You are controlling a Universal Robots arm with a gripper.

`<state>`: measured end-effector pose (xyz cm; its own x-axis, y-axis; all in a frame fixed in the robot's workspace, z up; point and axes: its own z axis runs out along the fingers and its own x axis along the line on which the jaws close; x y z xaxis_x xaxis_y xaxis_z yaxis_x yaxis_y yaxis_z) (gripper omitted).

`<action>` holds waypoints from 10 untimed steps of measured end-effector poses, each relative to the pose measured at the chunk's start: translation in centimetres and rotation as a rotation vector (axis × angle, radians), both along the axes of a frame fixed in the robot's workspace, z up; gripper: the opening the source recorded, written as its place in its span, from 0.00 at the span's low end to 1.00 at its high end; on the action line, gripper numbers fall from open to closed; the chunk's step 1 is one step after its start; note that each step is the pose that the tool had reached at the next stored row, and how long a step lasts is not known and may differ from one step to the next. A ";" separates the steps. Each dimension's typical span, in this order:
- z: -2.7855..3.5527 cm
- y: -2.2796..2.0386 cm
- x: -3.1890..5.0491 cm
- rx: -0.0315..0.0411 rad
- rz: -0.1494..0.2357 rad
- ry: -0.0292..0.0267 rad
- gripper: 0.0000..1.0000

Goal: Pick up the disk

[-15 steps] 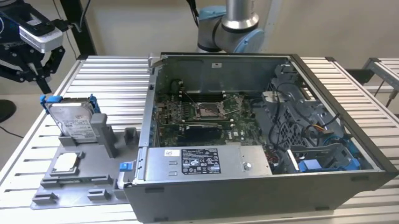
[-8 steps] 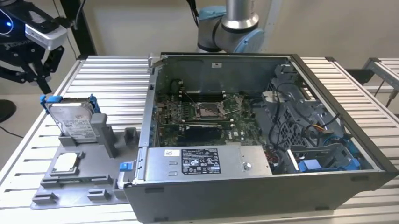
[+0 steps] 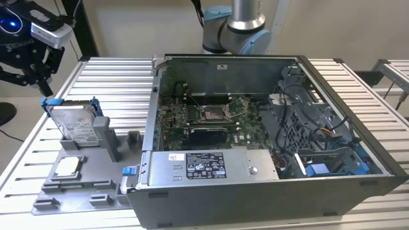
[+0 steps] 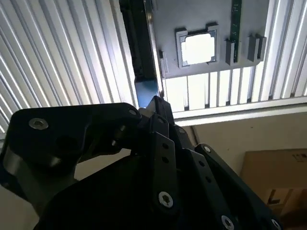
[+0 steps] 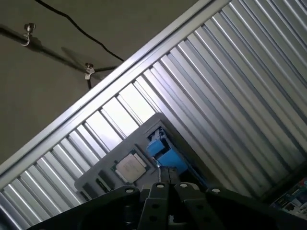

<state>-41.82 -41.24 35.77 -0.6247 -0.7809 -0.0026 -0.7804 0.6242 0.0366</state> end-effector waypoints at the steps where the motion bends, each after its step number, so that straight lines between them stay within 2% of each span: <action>1: 0.00 0.00 0.00 0.0000 0.019 0.0000 0.00; 6: 0.00 0.00 0.00 0.0000 0.109 -0.0003 0.00; 10: 0.00 0.00 0.00 -0.0002 0.183 -0.0026 0.00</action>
